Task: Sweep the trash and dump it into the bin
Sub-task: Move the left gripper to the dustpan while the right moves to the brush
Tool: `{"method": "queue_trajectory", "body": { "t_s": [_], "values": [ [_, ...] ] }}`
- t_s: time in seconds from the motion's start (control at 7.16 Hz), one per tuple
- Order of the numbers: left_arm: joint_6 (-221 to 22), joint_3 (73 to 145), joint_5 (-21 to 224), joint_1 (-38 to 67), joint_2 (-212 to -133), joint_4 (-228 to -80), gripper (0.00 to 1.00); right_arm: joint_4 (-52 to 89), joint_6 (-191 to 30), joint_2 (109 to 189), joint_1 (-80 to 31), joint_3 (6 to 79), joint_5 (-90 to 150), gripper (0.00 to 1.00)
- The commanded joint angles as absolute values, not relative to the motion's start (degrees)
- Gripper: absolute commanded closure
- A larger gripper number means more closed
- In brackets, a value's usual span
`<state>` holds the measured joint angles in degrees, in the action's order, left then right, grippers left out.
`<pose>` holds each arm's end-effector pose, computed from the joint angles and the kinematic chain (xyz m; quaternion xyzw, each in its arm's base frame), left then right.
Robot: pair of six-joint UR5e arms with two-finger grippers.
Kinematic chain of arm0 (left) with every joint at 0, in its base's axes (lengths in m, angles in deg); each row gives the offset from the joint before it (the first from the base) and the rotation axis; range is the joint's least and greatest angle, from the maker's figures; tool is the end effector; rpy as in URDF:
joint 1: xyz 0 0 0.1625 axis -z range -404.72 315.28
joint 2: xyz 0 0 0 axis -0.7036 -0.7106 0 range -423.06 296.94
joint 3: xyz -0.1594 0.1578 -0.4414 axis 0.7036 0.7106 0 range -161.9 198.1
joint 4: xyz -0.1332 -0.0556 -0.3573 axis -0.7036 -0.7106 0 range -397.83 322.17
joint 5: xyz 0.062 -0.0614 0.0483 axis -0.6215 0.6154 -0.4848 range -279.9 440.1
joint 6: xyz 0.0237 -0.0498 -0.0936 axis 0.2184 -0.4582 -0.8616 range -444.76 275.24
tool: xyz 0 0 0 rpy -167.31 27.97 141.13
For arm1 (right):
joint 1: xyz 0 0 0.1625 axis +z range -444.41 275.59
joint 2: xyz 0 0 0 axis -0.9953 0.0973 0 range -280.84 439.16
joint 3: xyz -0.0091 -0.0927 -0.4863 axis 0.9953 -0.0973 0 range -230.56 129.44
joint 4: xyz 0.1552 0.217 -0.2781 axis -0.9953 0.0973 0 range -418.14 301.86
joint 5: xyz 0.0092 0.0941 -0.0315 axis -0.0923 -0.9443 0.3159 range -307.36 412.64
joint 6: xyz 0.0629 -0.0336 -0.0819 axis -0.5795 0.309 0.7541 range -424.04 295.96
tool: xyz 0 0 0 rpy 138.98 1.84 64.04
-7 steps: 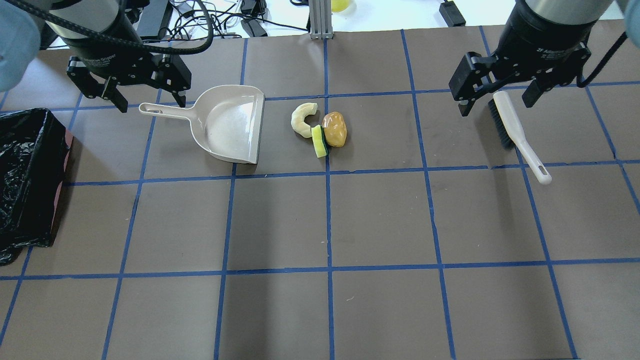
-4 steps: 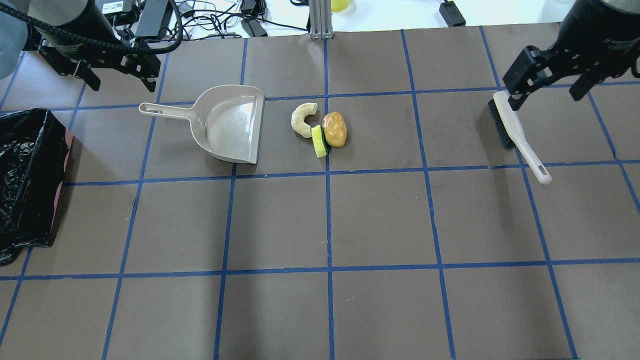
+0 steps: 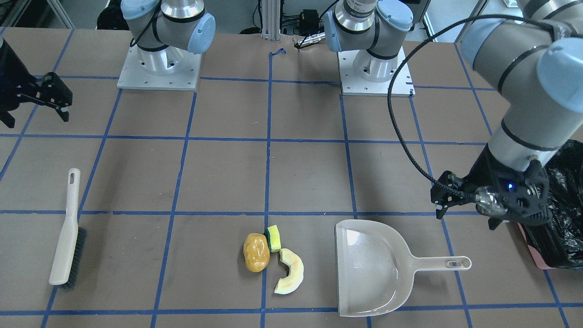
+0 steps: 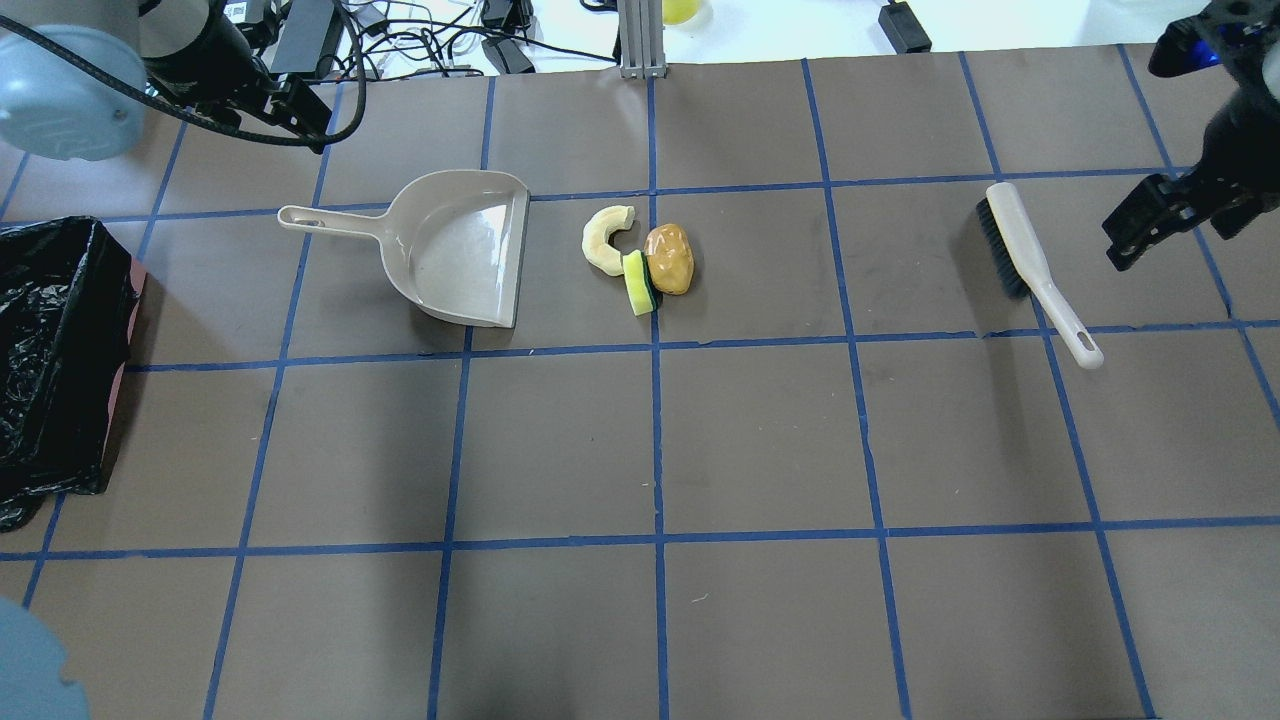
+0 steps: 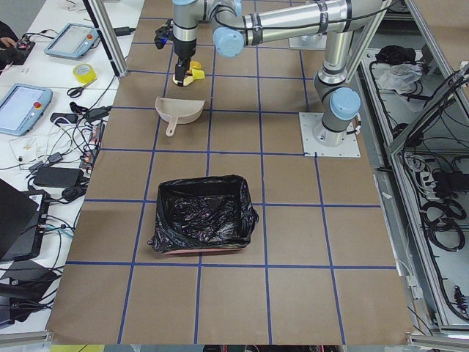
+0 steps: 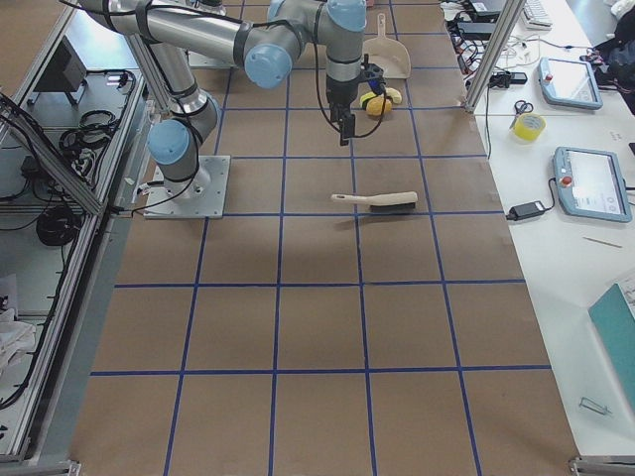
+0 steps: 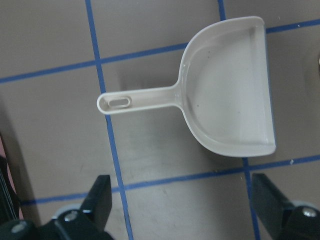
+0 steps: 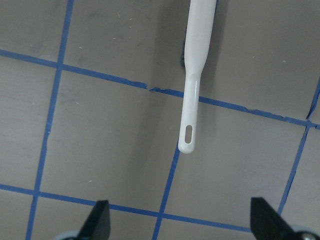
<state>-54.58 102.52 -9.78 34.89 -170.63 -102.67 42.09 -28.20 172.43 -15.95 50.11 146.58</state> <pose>-0.0186 -0.6389 0.4764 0.1708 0.9786 -0.1080 0.0388 -0.0426 -0.4509 0.5070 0.1236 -0.9914 0.0051 0.0419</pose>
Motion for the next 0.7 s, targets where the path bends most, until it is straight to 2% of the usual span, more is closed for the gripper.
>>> {"method": "queue_trajectory", "body": {
  "t_s": [0.0, 0.28, 0.56],
  "values": [
    [-36.4, 102.3, -9.7, 34.3, -176.4, -100.1, 0.01, 47.7, -23.5, 168.4, -17.4, 53.8, 147.2, 0.00],
    [-18.5, 100.1, -10.6, 33.9, -180.6, -100.0, 0.01, 49.3, -23.1, 164.1, -18.1, 53.9, 146.9, 0.00],
    [-8.1, 98.1, -10.4, 31.8, -184.4, -99.9, 0.11, 52.6, -21.7, 159.2, -18.1, 53.9, 147.3, 0.00]
  ]
}}
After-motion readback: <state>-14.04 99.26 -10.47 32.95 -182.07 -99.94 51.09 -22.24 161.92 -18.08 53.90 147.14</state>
